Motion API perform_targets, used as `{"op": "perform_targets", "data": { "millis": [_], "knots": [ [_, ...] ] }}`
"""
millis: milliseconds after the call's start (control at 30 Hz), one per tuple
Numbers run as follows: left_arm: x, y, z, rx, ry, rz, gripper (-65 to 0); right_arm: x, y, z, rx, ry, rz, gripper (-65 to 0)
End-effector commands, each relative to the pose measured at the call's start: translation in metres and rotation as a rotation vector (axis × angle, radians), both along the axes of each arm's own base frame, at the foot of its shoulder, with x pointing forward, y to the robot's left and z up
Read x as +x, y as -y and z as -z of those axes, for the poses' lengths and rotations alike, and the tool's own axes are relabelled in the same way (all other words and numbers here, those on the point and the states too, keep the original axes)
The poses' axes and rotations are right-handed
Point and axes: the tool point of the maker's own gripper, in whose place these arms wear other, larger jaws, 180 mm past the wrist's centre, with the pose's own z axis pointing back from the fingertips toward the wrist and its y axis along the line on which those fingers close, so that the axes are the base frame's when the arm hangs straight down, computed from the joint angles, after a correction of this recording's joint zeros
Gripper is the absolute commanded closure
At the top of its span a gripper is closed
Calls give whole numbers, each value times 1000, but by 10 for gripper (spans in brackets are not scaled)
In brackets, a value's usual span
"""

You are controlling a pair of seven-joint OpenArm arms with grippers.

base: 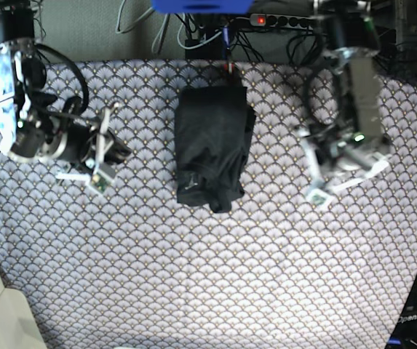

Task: Fold the T-shirt properly
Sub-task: 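Grasp the bundle with the left gripper and fold it over lengthwise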

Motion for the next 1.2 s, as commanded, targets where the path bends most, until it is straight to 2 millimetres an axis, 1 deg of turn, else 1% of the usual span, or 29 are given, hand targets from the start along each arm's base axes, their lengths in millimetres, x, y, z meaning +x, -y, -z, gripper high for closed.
{"op": "perform_targets", "data": {
  "millis": [0,33,100,200,233,267,300,367,500,667,700,800,867,933,1000,1067,1100,1167],
  "knots": [
    [6,-19,-18,22,66,-35,0,-2,-16,-18,60,49,-34,-69],
    [-1,-37,-19,39,62,-78,0,-7,-22,-20,70,54,-43,-69],
    [-13,-73,-22,73,61,-169,0,-13,-31,-17,96,40,-48,-69],
    [-31,-128,-34,125,75,-309,0,-24,-48,-12,146,14,-64,-69],
    [-37,-142,-38,141,76,-343,0,-28,-55,-12,166,12,-77,-69],
    [-41,-152,-42,155,82,-364,0,-31,-60,-11,180,9,-90,-69],
    [-43,-159,-46,165,91,-381,0,-34,-67,-12,194,7,-109,-69],
    [-48,-166,-48,175,89,-399,0,-41,-81,-12,221,-2,-142,-69],
    [-53,-164,-44,177,76,-395,0,-50,-103,-13,254,-16,-195,-69],
    [-50,-147,-34,122,72,-389,0,-58,-124,-15,282,-25,-251,-69],
    [-44,-138,-33,114,73,-363,0,-59,-126,-15,282,-27,-257,-69],
    [-22,-105,-42,100,119,-268,0,-60,-132,-12,318,-34,-261,-69],
    [-12,-83,-46,84,142,-212,0,-60,-129,-1,330,-62,-245,-69],
    [3,-62,-52,60,172,-162,0,-62,-127,16,338,-109,-225,-69],
    [18,-42,-60,36,203,-115,0,-61,-127,29,353,-142,-210,-69],
    [30,-23,-66,11,228,-77,0,-63,-122,42,353,-177,-193,-69],
    [36,-13,-70,-2,242,-57,0,-65,-123,47,360,-190,-189,-69],
    [52,13,-83,-33,285,0,0,-69,-123,56,376,-216,-175,-69]
  ]
}}
